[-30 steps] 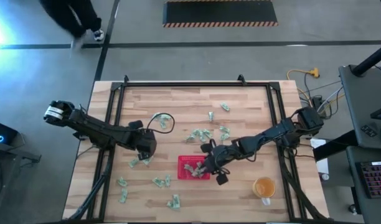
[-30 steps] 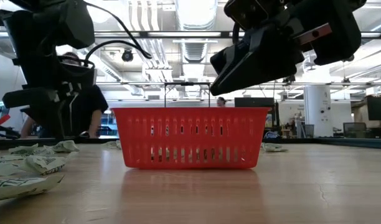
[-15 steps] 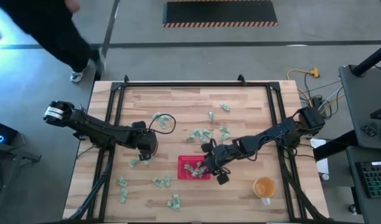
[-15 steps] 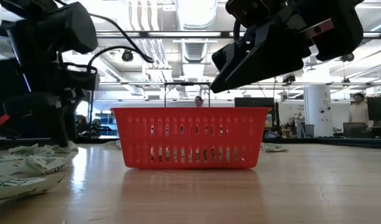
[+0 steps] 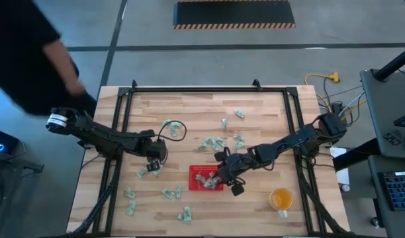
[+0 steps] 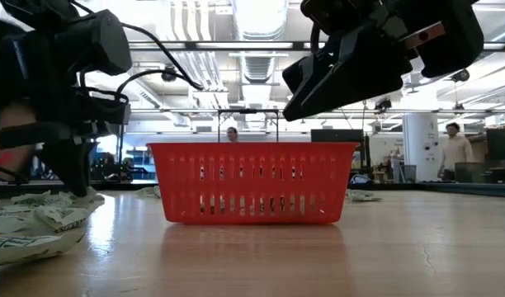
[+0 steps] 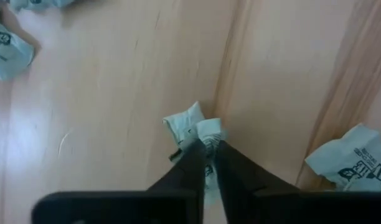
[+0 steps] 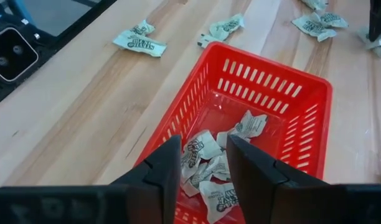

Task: Pick and place Stevia / Truvia into bins
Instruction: Put the white stevia packet into the red bin

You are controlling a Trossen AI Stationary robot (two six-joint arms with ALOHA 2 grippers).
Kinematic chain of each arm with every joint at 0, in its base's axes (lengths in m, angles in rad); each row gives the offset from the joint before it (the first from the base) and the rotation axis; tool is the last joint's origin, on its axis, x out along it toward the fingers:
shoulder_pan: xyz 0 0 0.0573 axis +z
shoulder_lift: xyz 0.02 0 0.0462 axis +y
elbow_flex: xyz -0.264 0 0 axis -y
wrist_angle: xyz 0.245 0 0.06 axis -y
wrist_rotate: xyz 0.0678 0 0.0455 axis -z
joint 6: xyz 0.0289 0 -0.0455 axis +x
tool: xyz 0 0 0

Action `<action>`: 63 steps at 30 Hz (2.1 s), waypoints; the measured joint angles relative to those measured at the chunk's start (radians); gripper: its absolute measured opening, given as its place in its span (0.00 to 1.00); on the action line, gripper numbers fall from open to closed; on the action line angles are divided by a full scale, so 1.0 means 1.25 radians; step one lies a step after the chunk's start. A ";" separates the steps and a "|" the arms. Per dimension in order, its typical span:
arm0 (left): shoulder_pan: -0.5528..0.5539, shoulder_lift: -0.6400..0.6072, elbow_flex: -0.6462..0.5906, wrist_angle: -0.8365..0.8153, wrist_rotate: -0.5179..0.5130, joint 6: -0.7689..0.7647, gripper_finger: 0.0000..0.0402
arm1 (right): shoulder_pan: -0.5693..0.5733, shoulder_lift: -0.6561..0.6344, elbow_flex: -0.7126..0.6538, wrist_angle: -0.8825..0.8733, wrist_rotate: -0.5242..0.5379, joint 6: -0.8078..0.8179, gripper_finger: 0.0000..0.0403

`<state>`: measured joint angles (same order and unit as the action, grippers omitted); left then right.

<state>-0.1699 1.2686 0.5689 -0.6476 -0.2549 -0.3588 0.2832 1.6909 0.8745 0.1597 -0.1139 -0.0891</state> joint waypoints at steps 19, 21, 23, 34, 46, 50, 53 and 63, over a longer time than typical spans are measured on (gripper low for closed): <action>-0.012 -0.010 0.107 0.218 0.039 0.170 0.03 | 0.001 -0.138 -0.001 -0.289 0.229 0.083 0.23; -0.012 -0.010 0.107 0.292 0.080 0.215 0.03 | 0.000 -0.146 -0.004 -0.363 0.311 0.128 0.22; -0.013 -0.010 0.107 0.366 0.122 0.251 0.03 | 0.000 -0.148 -0.006 -0.436 0.377 0.175 0.21; -0.030 0.074 0.077 0.700 0.330 0.403 0.03 | 0.000 -0.148 -0.032 -0.563 0.531 0.287 0.18; -0.030 0.237 0.147 0.737 0.346 0.405 0.05 | -0.002 -0.148 -0.066 -0.562 0.531 0.311 0.21; -0.030 0.249 0.151 0.732 0.343 0.422 0.13 | -0.003 -0.148 -0.068 -0.556 0.532 0.313 0.24; -0.028 0.243 0.151 0.728 0.341 0.423 0.22 | -0.007 -0.148 -0.073 -0.552 0.527 0.318 0.26; -0.028 0.079 0.152 0.505 0.239 0.362 0.35 | -0.095 -0.147 -0.156 -0.379 0.403 0.227 0.29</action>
<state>-0.2045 1.3679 0.7586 -0.0165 0.0440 0.0933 0.1648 1.5066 0.6800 -0.3136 0.3903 0.1942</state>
